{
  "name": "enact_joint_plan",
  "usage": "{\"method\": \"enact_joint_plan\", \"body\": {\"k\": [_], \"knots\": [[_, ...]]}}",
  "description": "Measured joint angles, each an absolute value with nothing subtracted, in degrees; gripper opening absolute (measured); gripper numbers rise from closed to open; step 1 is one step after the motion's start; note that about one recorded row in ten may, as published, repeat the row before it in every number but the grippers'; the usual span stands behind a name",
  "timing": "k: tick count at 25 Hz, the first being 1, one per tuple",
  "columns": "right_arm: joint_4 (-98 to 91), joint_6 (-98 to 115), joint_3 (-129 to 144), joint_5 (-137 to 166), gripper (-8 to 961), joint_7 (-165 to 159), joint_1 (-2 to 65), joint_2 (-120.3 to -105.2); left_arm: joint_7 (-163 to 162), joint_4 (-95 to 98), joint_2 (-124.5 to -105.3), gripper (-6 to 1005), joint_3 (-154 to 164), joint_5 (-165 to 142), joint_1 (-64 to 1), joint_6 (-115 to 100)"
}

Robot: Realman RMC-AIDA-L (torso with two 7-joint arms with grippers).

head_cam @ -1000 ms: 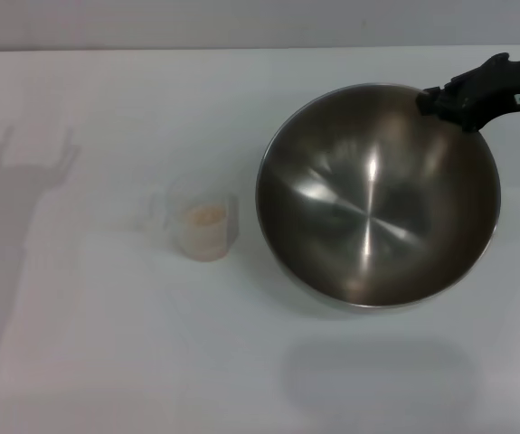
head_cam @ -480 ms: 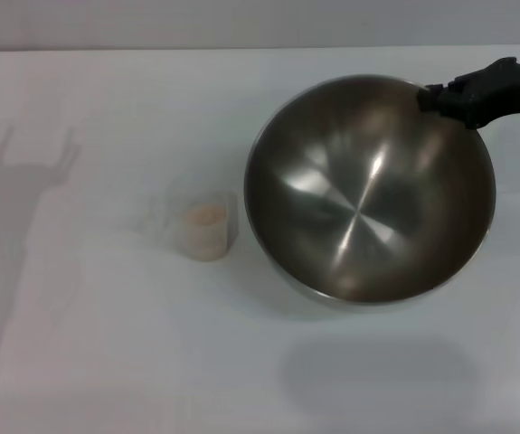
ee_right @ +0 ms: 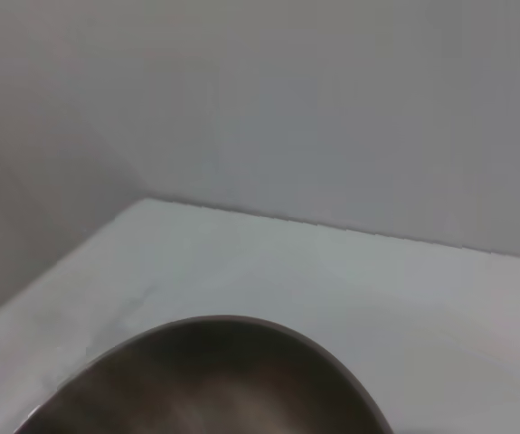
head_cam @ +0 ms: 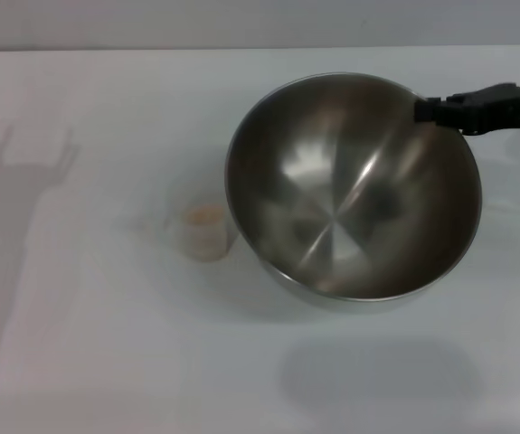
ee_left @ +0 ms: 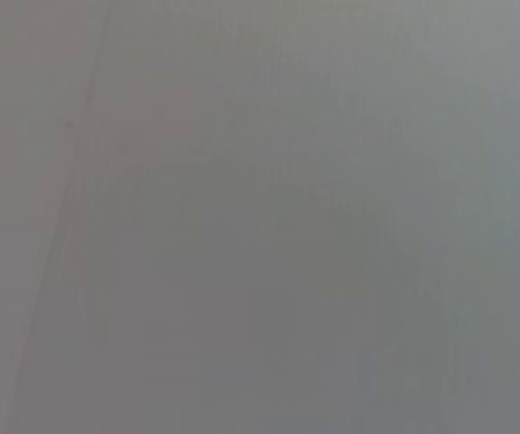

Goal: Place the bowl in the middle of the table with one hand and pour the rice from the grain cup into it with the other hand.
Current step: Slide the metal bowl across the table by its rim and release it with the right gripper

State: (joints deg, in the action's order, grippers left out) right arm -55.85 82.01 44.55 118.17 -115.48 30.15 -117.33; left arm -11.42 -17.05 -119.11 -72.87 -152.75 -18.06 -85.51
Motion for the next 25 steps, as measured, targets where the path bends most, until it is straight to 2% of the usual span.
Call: {"method": "enact_joint_plan", "body": {"k": [15,25], "knots": [[-51.61,79.23,43.95,116.98,23,-119.94,27.75,-117.67,-11.33,-16.96,-119.00,798,-72.68,-152.76,-17.93,-85.52],[-48.12,77.01,45.05,118.17,22,-119.65,29.38,-117.84,-11.34,-16.96,-119.00,796,-72.60,-152.76,-17.67,-85.52]]}}
